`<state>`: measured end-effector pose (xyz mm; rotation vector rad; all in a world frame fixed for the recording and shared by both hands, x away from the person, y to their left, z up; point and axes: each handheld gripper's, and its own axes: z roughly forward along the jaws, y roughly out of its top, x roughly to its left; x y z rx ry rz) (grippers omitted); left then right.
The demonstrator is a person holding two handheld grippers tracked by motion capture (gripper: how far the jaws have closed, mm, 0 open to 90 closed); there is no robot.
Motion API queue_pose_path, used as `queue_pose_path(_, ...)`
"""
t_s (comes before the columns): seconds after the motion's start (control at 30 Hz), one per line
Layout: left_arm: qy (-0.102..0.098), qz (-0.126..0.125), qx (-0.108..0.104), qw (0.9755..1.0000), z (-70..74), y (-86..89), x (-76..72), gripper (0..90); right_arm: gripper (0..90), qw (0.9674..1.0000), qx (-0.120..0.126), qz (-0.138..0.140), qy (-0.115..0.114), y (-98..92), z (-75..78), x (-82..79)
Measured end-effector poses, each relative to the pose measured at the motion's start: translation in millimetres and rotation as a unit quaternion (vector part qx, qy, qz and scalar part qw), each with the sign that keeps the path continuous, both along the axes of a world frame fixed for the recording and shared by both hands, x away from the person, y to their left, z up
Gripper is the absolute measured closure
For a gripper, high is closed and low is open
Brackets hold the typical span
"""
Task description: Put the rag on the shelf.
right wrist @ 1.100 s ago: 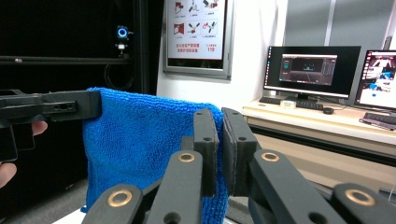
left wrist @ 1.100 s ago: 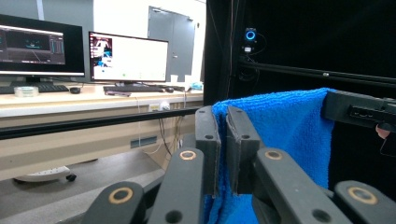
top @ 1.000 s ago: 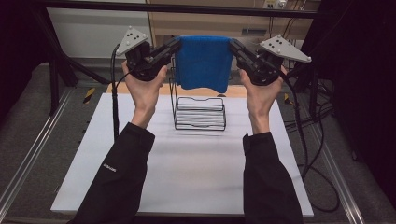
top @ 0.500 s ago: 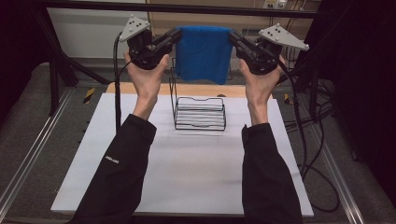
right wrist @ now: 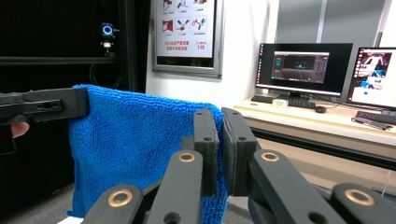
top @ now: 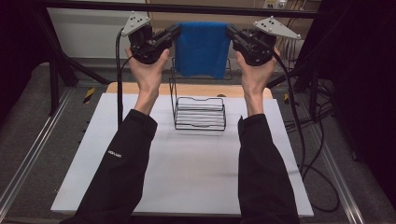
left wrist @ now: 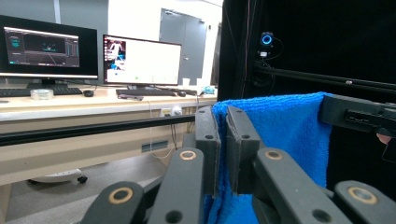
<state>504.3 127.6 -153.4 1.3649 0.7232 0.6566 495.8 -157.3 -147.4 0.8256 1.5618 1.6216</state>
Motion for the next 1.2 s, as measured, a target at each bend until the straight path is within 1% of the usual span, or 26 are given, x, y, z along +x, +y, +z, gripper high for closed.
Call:
queue_pose_path(0.03,0.000,0.002,0.004,1.0000,-0.6,-0.1,1.3,84.3,85.8,1.0000,-0.001,0.000,0.000,0.0,-0.2,1.5)
queue_pose_path(0.1,0.001,0.004,0.005,1.0000,-2.1,0.0,4.3,84.3,85.8,1.0000,-0.001,0.000,0.001,0.0,-0.9,4.3)
queue_pose_path(0.2,0.005,0.004,0.005,1.0000,-5.1,0.9,8.1,84.3,85.8,1.0000,-0.003,0.002,0.003,0.8,-3.0,7.4)
queue_pose_path(0.23,0.007,0.003,0.001,1.0000,-6.2,0.9,9.0,84.3,85.8,1.0000,-0.005,0.002,0.001,0.9,-3.9,8.4)
queue_pose_path(0.3,0.007,0.003,0.003,1.0000,-8.3,0.9,10.3,84.3,85.8,1.0000,-0.009,0.003,0.002,0.7,-6.1,10.0)
queue_pose_path(0.47,0.008,0.003,0.016,0.9998,-15.0,0.4,12.3,84.3,85.9,0.9999,-0.014,0.004,0.007,-0.7,-13.4,13.4)
queue_pose_path(0.53,0.010,0.003,0.018,0.9998,-17.6,1.0,12.9,84.3,85.8,0.9998,-0.015,0.007,0.007,-1.0,-16.0,13.8)
queue_pose_path(0.57,0.010,0.003,0.018,0.9998,-19.1,1.2,12.9,84.3,85.8,0.9998,-0.017,0.007,0.009,-0.6,-17.2,13.9)
queue_pose_path(0.67,0.011,-0.001,0.027,0.9996,-23.9,2.8,12.1,84.3,85.8,0.9995,-0.027,0.007,0.014,-0.5,-21.4,13.4)
queue_pose_path(0.97,0.014,-0.012,0.043,0.9989,-35.4,2.5,8.5,84.3,85.6,0.9991,-0.029,0.012,0.029,-3.6,-34.9,8.5)
queue_pose_path(1.0,0.014,-0.013,0.047,0.9987,-37.0,2.5,7.9,84.3,85.7,0.9990,-0.028,0.012,0.032,-4.0,-36.2,7.7)
queue_pose_path(1.2,0.020,-0.019,0.050,0.9983,-46.5,2.5,6.0,84.3,85.7,0.9987,-0.030,0.014,0.038,-5.9,-45.6,4.0)
